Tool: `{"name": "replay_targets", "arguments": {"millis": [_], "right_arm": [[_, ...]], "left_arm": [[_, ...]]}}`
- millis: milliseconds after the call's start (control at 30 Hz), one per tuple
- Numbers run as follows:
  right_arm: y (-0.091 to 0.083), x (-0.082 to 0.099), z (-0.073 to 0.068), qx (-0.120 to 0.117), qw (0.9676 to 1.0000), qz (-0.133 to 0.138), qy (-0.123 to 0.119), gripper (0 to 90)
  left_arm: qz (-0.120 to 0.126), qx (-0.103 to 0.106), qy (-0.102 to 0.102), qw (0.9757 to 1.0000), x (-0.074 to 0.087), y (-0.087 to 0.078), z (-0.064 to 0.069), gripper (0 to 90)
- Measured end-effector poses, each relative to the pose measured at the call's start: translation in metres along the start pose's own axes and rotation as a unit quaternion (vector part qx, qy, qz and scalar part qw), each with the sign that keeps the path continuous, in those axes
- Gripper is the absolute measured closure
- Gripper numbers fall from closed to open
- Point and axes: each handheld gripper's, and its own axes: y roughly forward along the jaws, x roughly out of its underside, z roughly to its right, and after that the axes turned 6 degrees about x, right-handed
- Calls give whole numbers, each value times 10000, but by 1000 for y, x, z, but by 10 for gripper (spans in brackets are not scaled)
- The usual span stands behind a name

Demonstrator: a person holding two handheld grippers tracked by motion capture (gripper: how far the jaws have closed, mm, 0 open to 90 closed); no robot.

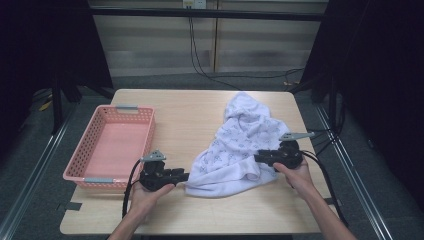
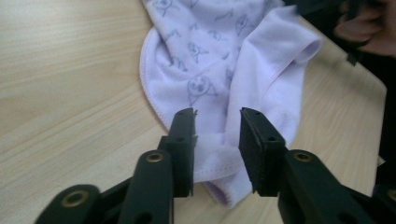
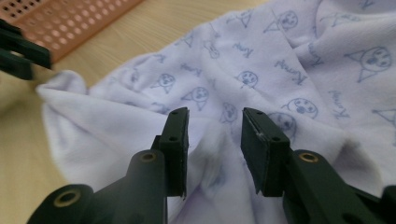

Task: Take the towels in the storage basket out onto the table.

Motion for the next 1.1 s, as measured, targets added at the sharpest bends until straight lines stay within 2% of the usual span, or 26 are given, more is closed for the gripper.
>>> {"name": "replay_targets", "arguments": {"millis": [33, 100, 133, 167, 200, 267, 300, 400, 467, 500, 533, 567, 633, 667, 700, 733, 767, 800, 900, 933, 967, 1033, 1100], "right_arm": [[-15, 6, -5, 42, 9999, 136, 47, 607], [-28, 18, -11, -160, 9996, 212, 86, 630], [-28, 18, -11, -160, 9996, 212, 86, 630], [-32, 32, -20, -249, 9996, 82, 91, 631], [-32, 32, -20, -249, 9996, 82, 91, 631], [-28, 45, -29, -245, 9997, -95, 16, 589], [-18, 50, -32, -304, 9993, -197, -52, 563], [-4, 48, -32, -219, 9995, -206, -111, 538], [4, 45, -30, -7, 9996, -250, -141, 574], [6, 44, -28, 114, 9997, -207, -112, 659], [6, 41, -25, 222, 9996, -119, -82, 742], [6, 41, -25, 222, 9996, -119, -82, 742], [-3, 32, -19, 506, 9986, 154, -61, 886], [-10, 25, -13, 594, 9977, 314, 58, 889], [-14, 21, -9, 635, 9972, 388, 59, 890], [-24, 10, -3, 884, 9948, 496, -28, 890], [-24, 10, -3, 884, 9948, 496, -28, 890], [-29, 1, 5, 901, 9941, 600, 74, 881], [-27, -5, 13, 916, 9938, 613, 130, 829], [-18, -8, 18, 960, 9939, 532, 102, 751], [-13, -8, 20, 957, 9941, 481, 137, 724], [-4, -6, 22, 968, 9943, 402, 178, 677], [-3, -6, 22, 953, 9944, 416, 196, 587]], "left_arm": [[-12, 21, 20, 10000, 0, 1, -2, 739], [-23, 95, 28, 9999, 0, 1, -4, 758], [-2, 85, -2, 10000, 0, 1, -5, 758], [11, 39, 0, 10000, 1, 1, -5, 770], [16, 82, 11, 10000, 2, 0, -5, 770], [60, 99, -11, 9999, 4, 0, -4, 770], [33, 62, 8, 10000, 6, 3, -3, 750], [20, 108, 104, 9999, 6, 4, -4, 733], [33, 109, 106, 9999, 6, 5, -6, 709], [31, 129, 85, 9999, 6, 6, -6, 708], [-59, 63, 149, 9999, 6, 8, -8, 709], [-59, 63, 149, 9999, 6, 8, -8, 710], [-122, 28, 142, 9998, 7, 11, -8, 718], [-169, 13, 145, 9998, 7, 11, -8, 724], [-171, 15, 120, 9998, 8, 12, -7, 727], [-185, 21, 118, 9998, 8, 13, -7, 724], [-220, 32, 91, 9997, 8, 14, -7, 724], [-251, 62, 92, 9996, 8, 16, -6, 704], [-228, 75, 123, 9996, 8, 17, -5, 681], [-135, 61, 139, 9998, 5, 14, -6, 679], [-135, 61, 139, 9998, 5, 14, -6, 675], [0, -50, 3, 10000, 1, 9, -12, 664], [95, -64, -8, 9999, -1, 5, -15, 659]]}}
